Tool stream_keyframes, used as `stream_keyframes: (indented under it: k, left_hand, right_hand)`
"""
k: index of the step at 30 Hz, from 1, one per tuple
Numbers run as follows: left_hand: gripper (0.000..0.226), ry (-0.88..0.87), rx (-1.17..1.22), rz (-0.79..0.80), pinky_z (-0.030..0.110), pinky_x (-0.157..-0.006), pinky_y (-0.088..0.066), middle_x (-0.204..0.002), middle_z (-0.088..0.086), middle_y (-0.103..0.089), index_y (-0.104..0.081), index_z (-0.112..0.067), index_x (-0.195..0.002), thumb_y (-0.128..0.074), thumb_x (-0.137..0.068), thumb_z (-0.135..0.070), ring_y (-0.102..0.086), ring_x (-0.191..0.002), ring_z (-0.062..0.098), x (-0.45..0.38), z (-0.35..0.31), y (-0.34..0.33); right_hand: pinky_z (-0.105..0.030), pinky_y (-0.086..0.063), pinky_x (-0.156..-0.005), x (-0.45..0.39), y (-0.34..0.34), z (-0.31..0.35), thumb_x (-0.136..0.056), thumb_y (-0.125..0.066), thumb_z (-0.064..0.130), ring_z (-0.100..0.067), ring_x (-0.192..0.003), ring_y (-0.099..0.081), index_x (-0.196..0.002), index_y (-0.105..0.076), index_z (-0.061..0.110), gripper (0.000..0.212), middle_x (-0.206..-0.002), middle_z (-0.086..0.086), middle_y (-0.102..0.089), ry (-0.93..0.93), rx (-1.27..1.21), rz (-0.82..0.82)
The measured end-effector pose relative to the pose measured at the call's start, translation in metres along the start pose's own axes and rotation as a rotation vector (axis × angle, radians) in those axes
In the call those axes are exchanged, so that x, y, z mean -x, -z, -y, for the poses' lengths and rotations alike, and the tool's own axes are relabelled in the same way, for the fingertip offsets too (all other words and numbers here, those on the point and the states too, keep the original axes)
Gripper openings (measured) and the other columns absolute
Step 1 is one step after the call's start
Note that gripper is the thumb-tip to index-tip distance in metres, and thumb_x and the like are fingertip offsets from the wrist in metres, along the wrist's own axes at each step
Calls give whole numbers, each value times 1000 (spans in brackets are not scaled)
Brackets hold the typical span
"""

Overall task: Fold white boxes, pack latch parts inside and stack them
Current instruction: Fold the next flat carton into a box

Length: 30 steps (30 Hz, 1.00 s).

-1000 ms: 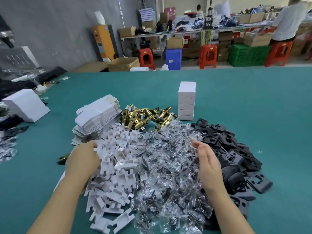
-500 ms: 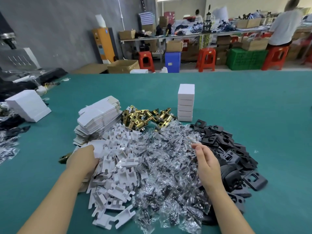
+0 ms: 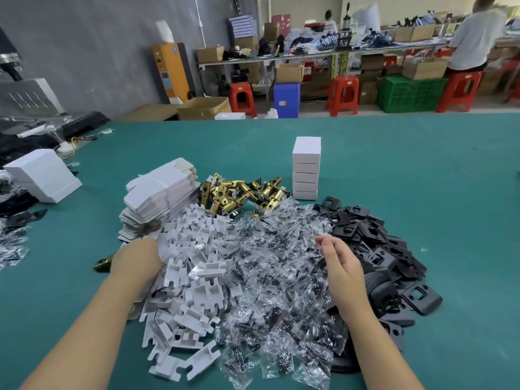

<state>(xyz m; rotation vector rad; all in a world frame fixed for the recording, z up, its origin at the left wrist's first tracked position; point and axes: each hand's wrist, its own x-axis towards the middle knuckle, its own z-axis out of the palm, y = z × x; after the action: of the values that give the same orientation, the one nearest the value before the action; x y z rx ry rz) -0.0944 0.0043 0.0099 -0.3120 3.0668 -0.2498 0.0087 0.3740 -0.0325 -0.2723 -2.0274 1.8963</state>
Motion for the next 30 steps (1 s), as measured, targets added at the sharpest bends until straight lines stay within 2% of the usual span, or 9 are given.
stream_keyframes:
  k: [4, 10, 13, 17, 19, 22, 25, 27, 30]
  left_hand:
    - [13, 50, -47, -24, 29, -67, -43, -87, 0, -58, -47, -19, -86, -52, -96, -11, -54, -81, 23, 10, -9, 8]
    - [10, 23, 50, -209, 30, -62, -38, -80, 0, -61, -53, -18, -91, -51, -93, -9, -54, -74, 26, 16, -27, 46]
    - [13, -98, 67, -404, 27, -49, -27, -59, -4, -43, -58, -15, -95, -52, -94, -3, -48, -58, 25, 29, -53, 71]
    - [16, -338, 263, -678, 30, -44, -40, -59, 6, -56, -70, -9, -107, -56, -99, -8, -50, -49, 26, 56, -91, 96]
    - [20, -442, 453, -712, 28, -43, -35, -64, 3, -59, -71, -9, -111, -55, -101, -12, -49, -49, 21, 71, -110, 105]
    - [21, -554, 935, -525, 21, -51, -50, -88, -9, -69, -70, -14, -117, -60, -100, -8, -64, -68, 7, 91, -139, 110]
    - [18, -545, 1375, -64, 18, -73, -59, -98, -13, -75, -68, -24, -108, -62, -98, -10, -70, -94, 4, 103, -166, 100]
    - [20, -494, 1500, 156, 32, -81, -62, -103, -11, -77, -67, -26, -112, -62, -99, -11, -73, -97, 8, 107, -184, 84]
    - [26, -461, 1584, 243, 34, -81, -62, -105, -9, -78, -63, -32, -121, -63, -100, -16, -74, -98, 10, 105, -202, 60]
  right_hand:
    - [-5, -45, -70, 0, 0, 0, -105, -52, 35, 12, -85, -61, -109, -69, 33, 18, -95, 28, -70, 9, -3, 5]
    - [-5, -46, -70, 0, -3, 1, -104, -54, 31, 9, -81, -60, -109, -69, 29, 16, -100, 9, -71, 14, -5, 9]
    - [-4, -45, -71, 0, -3, 4, -103, -56, 29, 9, -85, -62, -110, -70, 28, 15, -98, 14, -71, 10, -11, 6]
    - [-5, -47, -71, -1, 0, 4, -104, -57, 27, 7, -85, -63, -111, -70, 29, 15, -97, 20, -71, 0, -46, -13]
    - [-6, -48, -74, -1, 1, 4, -103, -57, 28, 6, -94, -65, -112, -70, 31, 16, -101, 22, -72, 5, -58, -24]
    - [-14, -54, -89, -3, 3, 6, -104, -54, 29, -3, -108, -68, -116, -71, 28, 20, -113, 15, -74, -10, -162, -19]
    - [-29, -60, -90, -5, 2, 13, -96, -49, 48, -21, -113, -71, -118, -72, 21, 42, -118, -3, -75, -144, -423, 55]
    - [-35, -63, -81, -5, 3, 18, -96, -41, 58, -26, -112, -71, -114, -77, 26, 51, -120, -6, -75, -274, -550, 104]
    - [-45, -61, -90, -5, 9, 21, -100, -30, 61, -30, -120, -68, -120, -75, 32, 57, -131, -11, -70, -386, -694, 204]
